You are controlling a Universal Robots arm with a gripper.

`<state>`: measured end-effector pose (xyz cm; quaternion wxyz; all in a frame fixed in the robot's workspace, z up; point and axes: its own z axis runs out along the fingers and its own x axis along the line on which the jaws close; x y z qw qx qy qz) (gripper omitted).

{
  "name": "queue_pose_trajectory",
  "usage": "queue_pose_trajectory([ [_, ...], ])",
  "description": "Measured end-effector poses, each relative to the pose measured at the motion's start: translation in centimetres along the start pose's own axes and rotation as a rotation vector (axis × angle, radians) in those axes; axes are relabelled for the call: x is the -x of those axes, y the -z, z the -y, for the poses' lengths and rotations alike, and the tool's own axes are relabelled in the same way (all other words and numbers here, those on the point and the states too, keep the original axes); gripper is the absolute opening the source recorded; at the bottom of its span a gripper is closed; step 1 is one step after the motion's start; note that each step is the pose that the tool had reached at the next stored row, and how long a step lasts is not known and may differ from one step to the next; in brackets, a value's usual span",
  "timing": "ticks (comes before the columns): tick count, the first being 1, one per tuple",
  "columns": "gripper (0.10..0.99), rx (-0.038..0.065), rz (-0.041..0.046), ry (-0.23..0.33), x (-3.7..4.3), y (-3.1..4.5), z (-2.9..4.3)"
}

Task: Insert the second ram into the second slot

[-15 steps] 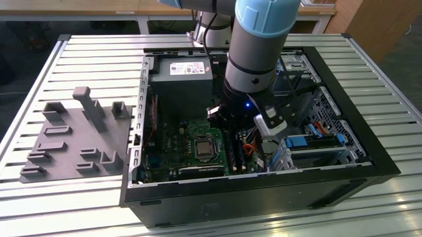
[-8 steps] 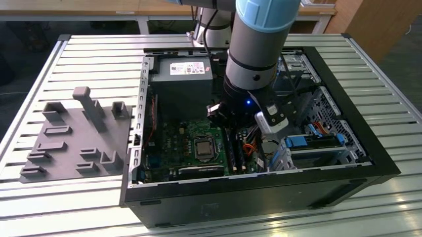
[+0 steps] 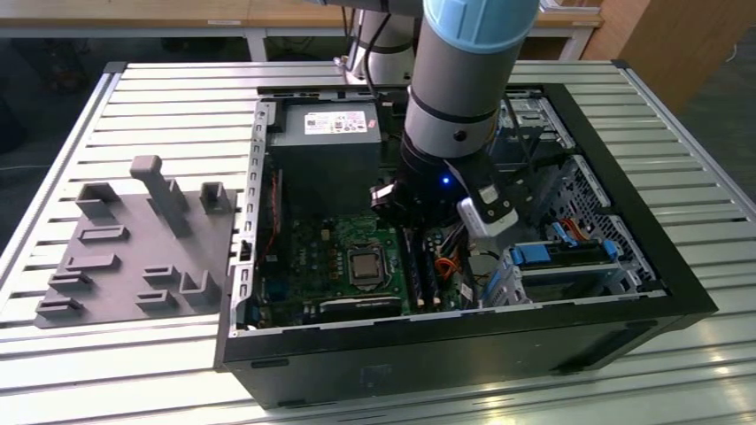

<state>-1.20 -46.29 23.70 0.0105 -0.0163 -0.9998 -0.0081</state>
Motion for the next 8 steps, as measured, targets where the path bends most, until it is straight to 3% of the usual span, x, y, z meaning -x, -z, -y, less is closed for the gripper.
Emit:
queue_pose_trajectory([
  [8,0.106,0.0,0.0,0.0,0.0,0.06,0.0],
])
